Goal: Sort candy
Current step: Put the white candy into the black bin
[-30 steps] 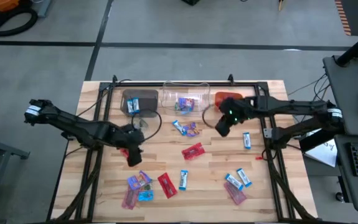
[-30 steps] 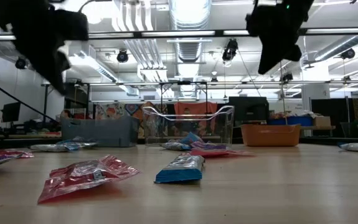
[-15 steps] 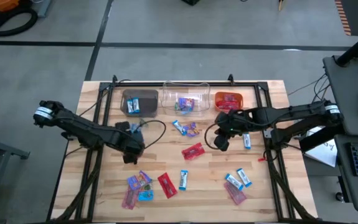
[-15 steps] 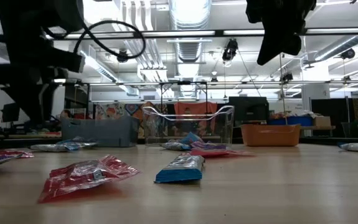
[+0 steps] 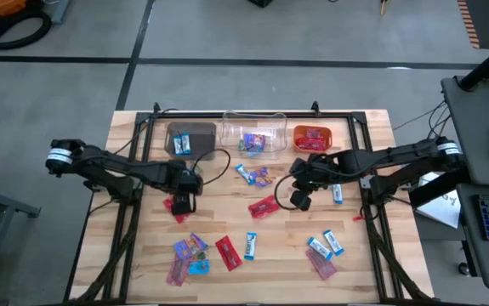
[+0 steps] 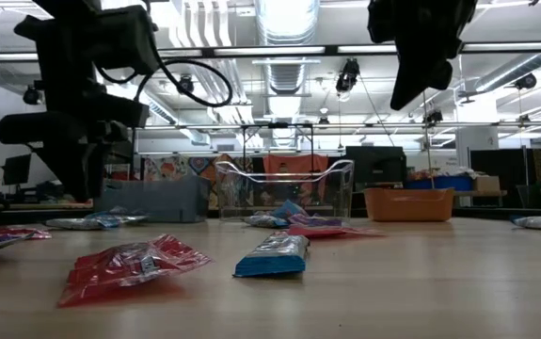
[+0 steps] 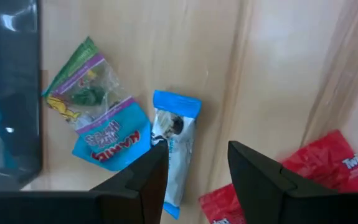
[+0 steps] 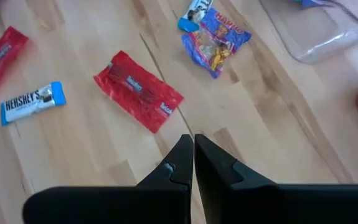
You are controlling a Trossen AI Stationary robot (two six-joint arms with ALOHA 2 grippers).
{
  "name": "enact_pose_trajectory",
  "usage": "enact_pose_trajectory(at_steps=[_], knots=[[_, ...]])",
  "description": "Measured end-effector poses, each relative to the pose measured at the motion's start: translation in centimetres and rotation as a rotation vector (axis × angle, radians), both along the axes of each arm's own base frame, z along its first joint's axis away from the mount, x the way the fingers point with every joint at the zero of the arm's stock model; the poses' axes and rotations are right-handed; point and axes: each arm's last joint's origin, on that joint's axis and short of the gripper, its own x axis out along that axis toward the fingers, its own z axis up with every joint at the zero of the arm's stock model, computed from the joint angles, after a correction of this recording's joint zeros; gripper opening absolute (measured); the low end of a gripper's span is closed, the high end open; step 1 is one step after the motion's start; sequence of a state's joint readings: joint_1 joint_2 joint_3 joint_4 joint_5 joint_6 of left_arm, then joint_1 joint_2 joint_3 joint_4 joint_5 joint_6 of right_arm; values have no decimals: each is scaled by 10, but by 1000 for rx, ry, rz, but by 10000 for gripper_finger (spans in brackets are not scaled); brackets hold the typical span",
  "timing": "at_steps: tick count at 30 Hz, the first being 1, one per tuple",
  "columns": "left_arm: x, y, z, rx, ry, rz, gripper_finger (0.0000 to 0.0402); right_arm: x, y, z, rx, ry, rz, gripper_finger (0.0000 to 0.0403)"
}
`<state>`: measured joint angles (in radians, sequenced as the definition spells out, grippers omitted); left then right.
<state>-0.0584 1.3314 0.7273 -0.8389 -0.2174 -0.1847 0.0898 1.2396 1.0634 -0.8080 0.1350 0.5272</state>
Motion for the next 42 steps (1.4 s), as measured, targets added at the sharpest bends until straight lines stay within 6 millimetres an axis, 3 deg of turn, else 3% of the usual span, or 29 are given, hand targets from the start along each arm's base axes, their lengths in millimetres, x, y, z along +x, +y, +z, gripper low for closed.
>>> enact_pose_trajectory(at_steps=[14, 30, 34, 40, 42], knots=[[9, 26, -16, 2, 28, 106, 142, 2, 0, -2, -9, 5, 24, 9], [17, 27, -35, 8, 108, 24, 182, 1, 0, -2, -8, 6, 29, 9], [17, 26, -35, 3, 110, 19, 144, 1, 0, -2, -8, 6, 29, 9], [18, 25, -32, -20, 106, 18, 21, 1, 0, -2, -9, 6, 29, 9], [18, 24, -30, -34, 114, 23, 11, 1, 0, -2, -9, 6, 29, 9]])
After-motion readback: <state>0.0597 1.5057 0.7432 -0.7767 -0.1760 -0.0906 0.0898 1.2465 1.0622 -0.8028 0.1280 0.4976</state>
